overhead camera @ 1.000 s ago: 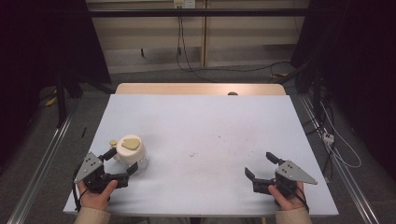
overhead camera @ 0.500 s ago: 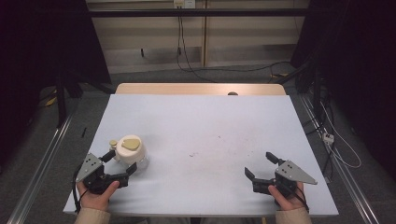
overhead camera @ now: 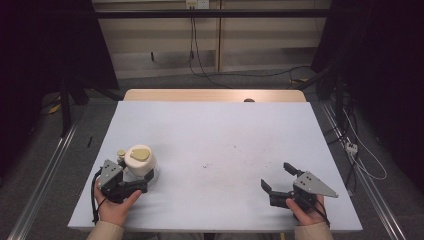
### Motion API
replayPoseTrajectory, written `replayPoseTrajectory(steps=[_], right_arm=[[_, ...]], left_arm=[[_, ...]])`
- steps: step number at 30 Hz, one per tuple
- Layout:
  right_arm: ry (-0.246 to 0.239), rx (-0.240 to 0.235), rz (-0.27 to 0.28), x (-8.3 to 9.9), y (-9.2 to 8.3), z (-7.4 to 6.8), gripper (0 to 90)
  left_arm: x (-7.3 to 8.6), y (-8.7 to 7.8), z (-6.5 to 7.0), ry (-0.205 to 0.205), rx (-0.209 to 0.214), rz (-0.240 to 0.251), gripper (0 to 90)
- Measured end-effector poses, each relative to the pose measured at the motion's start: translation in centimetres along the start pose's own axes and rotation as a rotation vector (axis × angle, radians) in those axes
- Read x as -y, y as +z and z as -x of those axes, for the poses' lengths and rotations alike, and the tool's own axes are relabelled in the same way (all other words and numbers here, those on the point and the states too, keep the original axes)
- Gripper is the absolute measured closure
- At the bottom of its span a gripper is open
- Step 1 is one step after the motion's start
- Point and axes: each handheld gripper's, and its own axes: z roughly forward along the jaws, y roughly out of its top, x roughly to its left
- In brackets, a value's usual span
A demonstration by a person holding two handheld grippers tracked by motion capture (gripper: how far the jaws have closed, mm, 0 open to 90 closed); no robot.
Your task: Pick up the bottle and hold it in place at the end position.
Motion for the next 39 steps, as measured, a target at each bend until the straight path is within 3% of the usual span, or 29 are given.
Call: replayPoseTrajectory(steps=[4,18,23,34,39], right_arm=[[0.000,-0.002,0.000,0.0,0.0,0.0,4.6],[-0.007,-0.001,-0.008,0.0,0.2,-0.1,4.9],[-0.008,-0.005,-0.008,0.0,0.2,-0.1,5.0],[-0.009,-0.004,-0.003,0.0,0.2,-0.1,5.2],[-0.006,-0.003,0.002,0.0,0.1,0.0,5.2]], left_arm=[[-0.1,0.4,0.1,-0.006,-0.029,0.001,3.4],[-0.2,1.6,0.9,0.039,-0.101,0.009,3.9],[-0.2,2.2,1.1,0.028,-0.120,0.017,3.9],[-0.5,2.3,1.1,0.021,-0.122,0.020,5.2],[-1.0,2.3,1.0,0.005,-0.076,0.046,5.3]])
